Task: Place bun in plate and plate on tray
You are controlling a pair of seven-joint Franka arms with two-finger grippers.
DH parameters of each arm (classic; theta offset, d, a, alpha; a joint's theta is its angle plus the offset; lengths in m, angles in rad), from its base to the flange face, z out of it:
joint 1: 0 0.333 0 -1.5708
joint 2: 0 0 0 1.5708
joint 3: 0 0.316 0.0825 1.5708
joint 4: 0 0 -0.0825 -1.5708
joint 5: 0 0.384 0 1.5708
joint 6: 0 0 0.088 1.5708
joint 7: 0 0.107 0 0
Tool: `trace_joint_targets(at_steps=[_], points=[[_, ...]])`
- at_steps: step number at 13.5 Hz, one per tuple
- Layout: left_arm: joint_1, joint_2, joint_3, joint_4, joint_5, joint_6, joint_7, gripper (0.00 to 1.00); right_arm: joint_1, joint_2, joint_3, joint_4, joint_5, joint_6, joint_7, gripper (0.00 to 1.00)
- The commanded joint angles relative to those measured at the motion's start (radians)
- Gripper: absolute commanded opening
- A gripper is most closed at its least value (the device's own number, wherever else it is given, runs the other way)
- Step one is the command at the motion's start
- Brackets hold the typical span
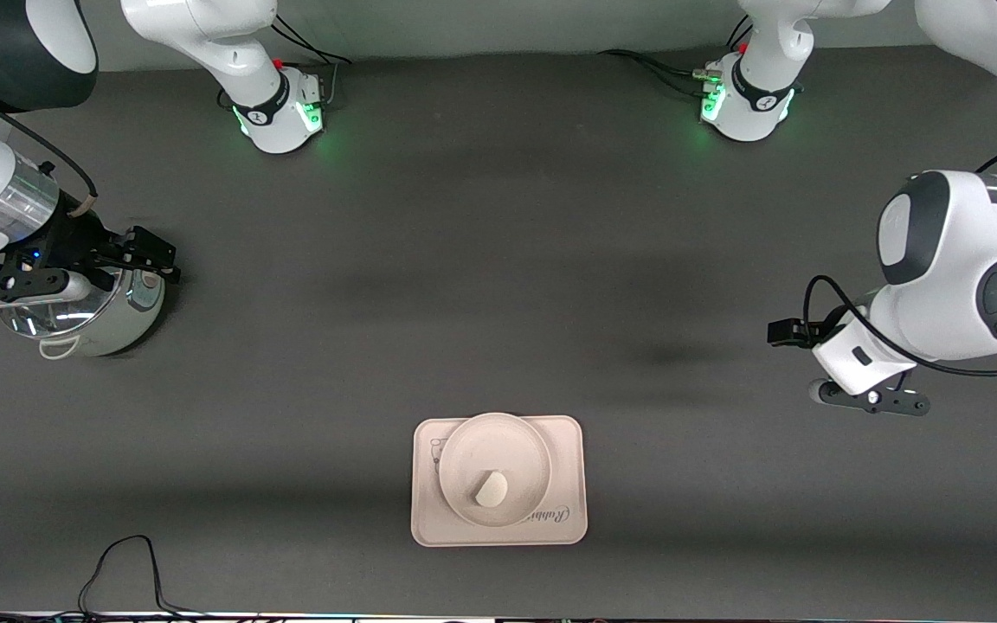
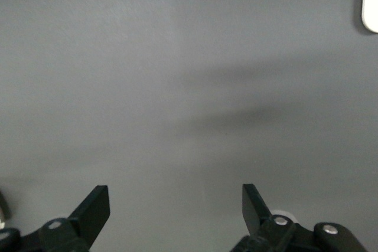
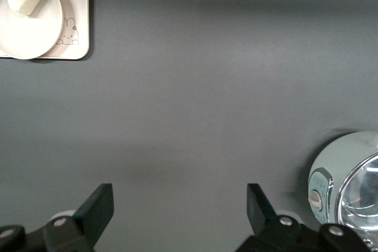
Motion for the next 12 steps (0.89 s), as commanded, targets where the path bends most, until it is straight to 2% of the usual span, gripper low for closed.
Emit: trace_joint_targets(at_steps=[1,4,6,12], points=[[-0.001,-0.121,0.008,0.044,0.006,-0.151,-0.017,1.0,-0.002,-0.011,-0.002,-0.011,-0.016,0.009,-0.013,1.0],[0.071,-0.223,0.03,0.058,0.009,-0.147,-0.052,1.0,-0.003,-0.011,-0.003,-0.01,-0.016,0.009,-0.015,1.0],[0.085,-0.334,0.036,0.044,0.015,-0.199,-0.04,1.0,-0.003,-0.011,-0.003,-0.01,-0.016,0.01,-0.015,1.0],[0.096,-0.344,0.054,0.041,0.003,-0.225,-0.037,1.0,-0.005,-0.007,-0.016,-0.006,-0.014,0.017,-0.016,1.0]])
